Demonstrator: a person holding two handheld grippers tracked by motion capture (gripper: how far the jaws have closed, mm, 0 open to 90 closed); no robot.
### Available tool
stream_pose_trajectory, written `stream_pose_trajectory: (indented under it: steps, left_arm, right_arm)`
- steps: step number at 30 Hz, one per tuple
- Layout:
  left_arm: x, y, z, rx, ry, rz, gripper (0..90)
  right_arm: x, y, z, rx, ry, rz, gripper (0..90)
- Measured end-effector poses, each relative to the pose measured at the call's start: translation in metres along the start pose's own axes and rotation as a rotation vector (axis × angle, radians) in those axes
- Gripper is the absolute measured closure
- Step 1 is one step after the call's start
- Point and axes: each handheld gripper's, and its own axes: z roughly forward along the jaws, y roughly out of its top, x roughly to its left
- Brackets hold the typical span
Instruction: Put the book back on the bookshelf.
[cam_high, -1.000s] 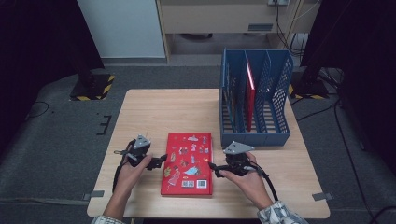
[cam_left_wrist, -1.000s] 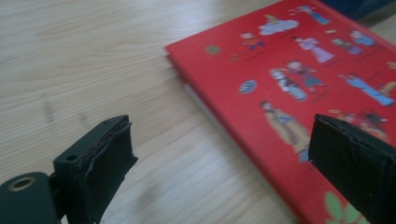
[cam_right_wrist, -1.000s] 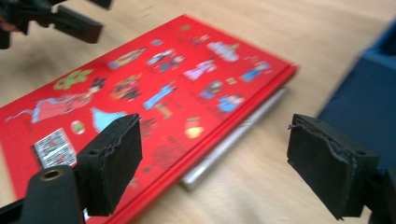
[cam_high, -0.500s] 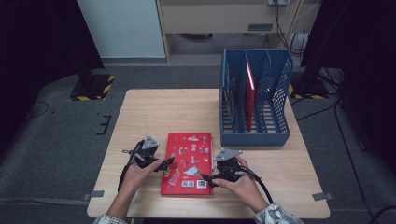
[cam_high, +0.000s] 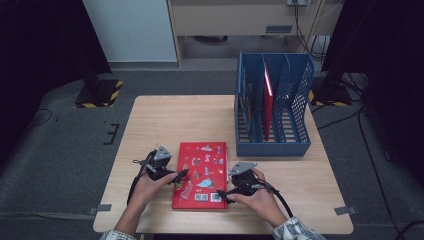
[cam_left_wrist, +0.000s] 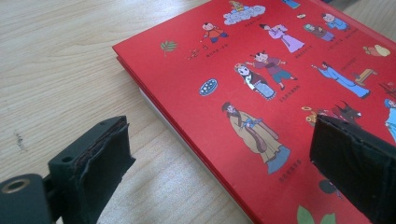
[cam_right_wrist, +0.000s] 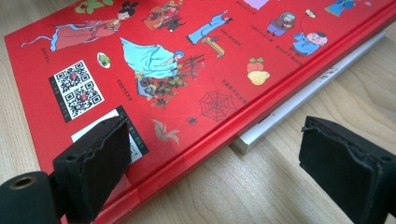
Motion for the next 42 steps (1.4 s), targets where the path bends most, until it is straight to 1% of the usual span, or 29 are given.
stream_pose_trajectory:
  steps: [3,6,7,9,12,14,18,20,23,28,33,35,36,37,38,42]
  left_arm:
    - [0.001,0.0,0.0,0.001,0.006,-0.001,4.5]
    - [0.0,0.0,0.0,-0.001,0.007,-0.001,4.1]
    - [0.0,0.0,0.0,0.0,0.007,-0.002,3.9]
    - [0.0,0.0,0.001,0.003,0.002,-0.001,3.7]
    - [-0.001,-0.001,0.003,0.017,-0.005,0.002,3.4]
    - [-0.002,-0.001,0.005,0.027,-0.01,0.006,3.5]
    - [-0.005,-0.001,0.007,0.035,-0.033,0.009,2.7]
    - [-0.005,-0.001,0.008,0.038,-0.045,0.01,2.7]
    - [-0.006,-0.002,0.01,0.045,-0.07,-0.008,2.2]
    - [-0.007,-0.002,0.014,0.051,-0.114,-0.031,1.8]
    - [-0.006,-0.003,0.017,0.056,-0.13,-0.047,0.0]
    - [-0.004,-0.004,0.018,0.058,-0.155,-0.065,0.0]
    - [-0.002,-0.005,0.02,0.061,-0.172,-0.086,0.0]
    - [0.0,-0.005,0.021,0.057,-0.184,-0.099,0.0]
    - [0.001,-0.005,0.022,0.05,-0.186,-0.097,0.0]
    - [0.001,-0.005,0.022,0.049,-0.188,-0.099,0.0]
  right_arm:
    - [-0.001,-0.001,0.001,0.001,0.01,0.005,9.4]
    - [-0.001,-0.003,0.004,0.024,0.011,-0.008,9.8]
    - [-0.001,-0.003,0.005,0.025,0.009,-0.005,9.7]
    - [-0.003,-0.002,0.004,0.021,0.024,-0.001,9.6]
    - [-0.002,-0.003,0.005,0.025,0.019,0.0,9.7]
    - [-0.003,-0.003,0.005,0.025,0.025,0.007,9.6]
    - [-0.004,-0.003,0.006,0.028,0.027,0.006,9.7]
    - [-0.004,-0.003,0.006,0.025,0.029,0.014,9.8]
    - [-0.004,-0.004,0.006,0.024,0.026,0.018,9.8]
    - [-0.004,-0.003,0.006,0.026,0.028,0.01,9.9]
    - [-0.004,-0.003,0.006,0.027,0.032,0.01,9.9]
    - [-0.004,-0.003,0.006,0.027,0.033,0.01,9.9]
    - [-0.004,-0.003,0.006,0.026,0.033,0.009,9.9]
    - [-0.004,-0.003,0.006,0.026,0.034,0.009,9.9]
    - [-0.004,-0.003,0.006,0.026,0.034,0.009,10.0]
    - [-0.005,-0.003,0.007,0.025,0.041,0.008,9.9]
